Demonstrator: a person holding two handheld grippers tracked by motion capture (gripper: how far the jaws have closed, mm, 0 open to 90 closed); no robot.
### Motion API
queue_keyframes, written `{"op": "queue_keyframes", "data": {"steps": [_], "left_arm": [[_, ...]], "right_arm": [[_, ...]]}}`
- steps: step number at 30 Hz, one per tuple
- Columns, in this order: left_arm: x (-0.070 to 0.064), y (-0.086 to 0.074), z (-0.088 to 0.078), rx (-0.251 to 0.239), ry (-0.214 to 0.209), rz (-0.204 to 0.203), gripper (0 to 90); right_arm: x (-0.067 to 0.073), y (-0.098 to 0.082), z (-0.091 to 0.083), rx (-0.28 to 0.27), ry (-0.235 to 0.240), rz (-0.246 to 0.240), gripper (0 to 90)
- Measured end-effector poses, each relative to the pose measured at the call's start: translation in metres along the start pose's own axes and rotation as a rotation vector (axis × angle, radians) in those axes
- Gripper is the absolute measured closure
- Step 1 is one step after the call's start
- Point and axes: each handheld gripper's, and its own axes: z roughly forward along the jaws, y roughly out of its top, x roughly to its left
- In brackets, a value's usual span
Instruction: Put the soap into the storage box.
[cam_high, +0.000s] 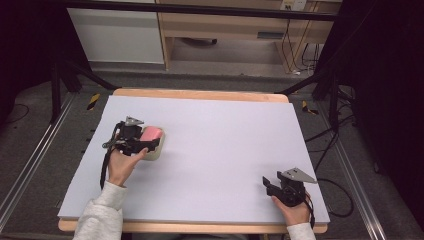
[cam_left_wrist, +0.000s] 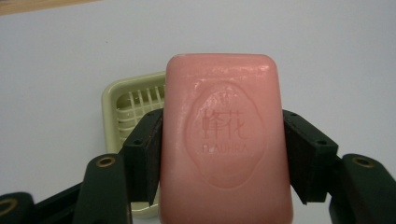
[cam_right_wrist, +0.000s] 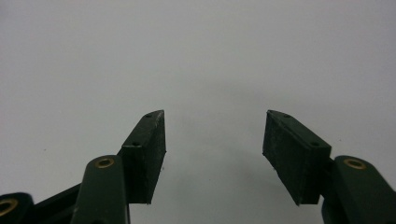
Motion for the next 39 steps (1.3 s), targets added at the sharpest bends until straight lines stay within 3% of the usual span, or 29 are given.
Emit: {"op": "queue_keyframes", "data": {"steps": [14, 28, 39], "left_arm": [[0.015, 0.008, 0.009, -0.017, 0.019, -0.033, 37.2], [0.025, 0.007, 0.031, 0.021, 0.076, -0.040, 37.2], [0.029, 0.004, 0.040, 0.030, 0.084, -0.047, 37.2]], "right_arm": [[0.000, 0.000, 0.001, 0.000, 0.000, -0.003, 39.4], [0.000, 0.000, 0.001, 0.003, 0.000, -0.002, 39.6], [0.000, 0.000, 0.001, 0.003, -0.001, -0.002, 39.9]]}}
